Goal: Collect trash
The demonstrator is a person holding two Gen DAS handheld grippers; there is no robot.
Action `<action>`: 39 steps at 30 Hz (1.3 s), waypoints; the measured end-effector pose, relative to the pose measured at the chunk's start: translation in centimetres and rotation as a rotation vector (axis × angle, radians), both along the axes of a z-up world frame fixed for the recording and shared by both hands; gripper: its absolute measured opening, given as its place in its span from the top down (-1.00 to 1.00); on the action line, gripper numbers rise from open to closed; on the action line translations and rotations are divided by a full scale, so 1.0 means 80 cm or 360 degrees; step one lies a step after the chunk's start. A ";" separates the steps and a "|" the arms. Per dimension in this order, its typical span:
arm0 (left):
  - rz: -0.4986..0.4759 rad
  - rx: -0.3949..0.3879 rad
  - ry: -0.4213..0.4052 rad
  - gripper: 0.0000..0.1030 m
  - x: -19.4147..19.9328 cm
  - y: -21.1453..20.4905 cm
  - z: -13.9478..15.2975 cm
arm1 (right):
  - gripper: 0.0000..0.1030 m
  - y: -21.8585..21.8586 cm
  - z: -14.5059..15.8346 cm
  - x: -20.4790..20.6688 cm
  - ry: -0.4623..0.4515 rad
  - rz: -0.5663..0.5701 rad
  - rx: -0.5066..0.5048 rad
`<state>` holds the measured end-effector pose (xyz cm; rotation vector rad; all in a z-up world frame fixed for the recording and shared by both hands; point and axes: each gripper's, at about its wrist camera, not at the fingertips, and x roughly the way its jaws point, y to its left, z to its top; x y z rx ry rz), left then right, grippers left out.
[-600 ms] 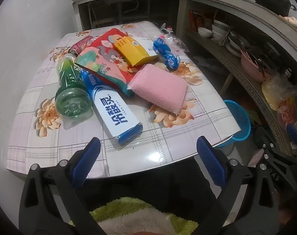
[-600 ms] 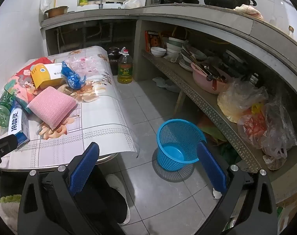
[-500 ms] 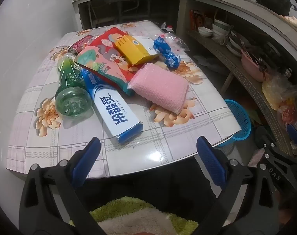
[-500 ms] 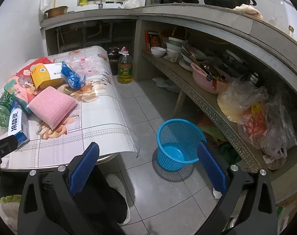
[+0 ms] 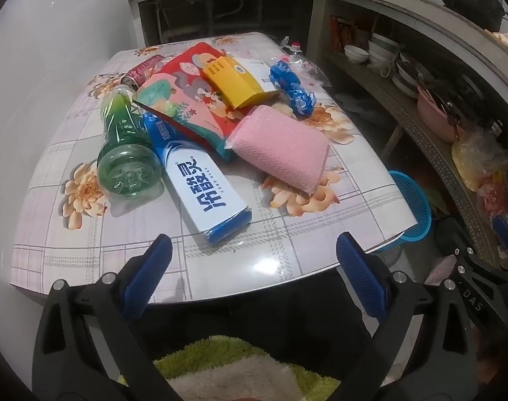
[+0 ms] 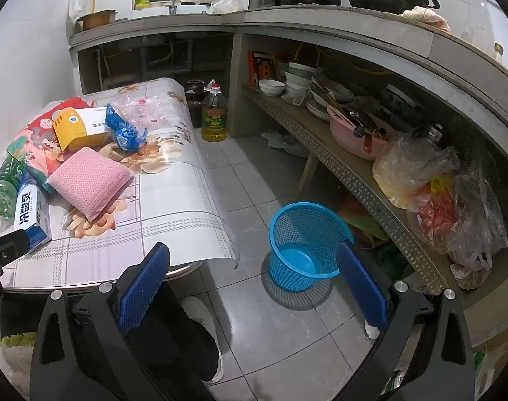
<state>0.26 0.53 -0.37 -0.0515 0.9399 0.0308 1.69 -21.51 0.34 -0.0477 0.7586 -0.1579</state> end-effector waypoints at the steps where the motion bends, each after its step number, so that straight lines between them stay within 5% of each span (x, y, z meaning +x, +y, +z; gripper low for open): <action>1: 0.0000 0.0002 0.0000 -0.83 0.000 0.000 0.000 | -0.88 0.000 0.000 0.000 0.0000 0.0000 0.0000; 39: 0.0029 0.0006 0.0013 -0.83 0.002 0.009 -0.001 | -0.88 0.002 0.001 0.000 -0.0003 0.0004 -0.0003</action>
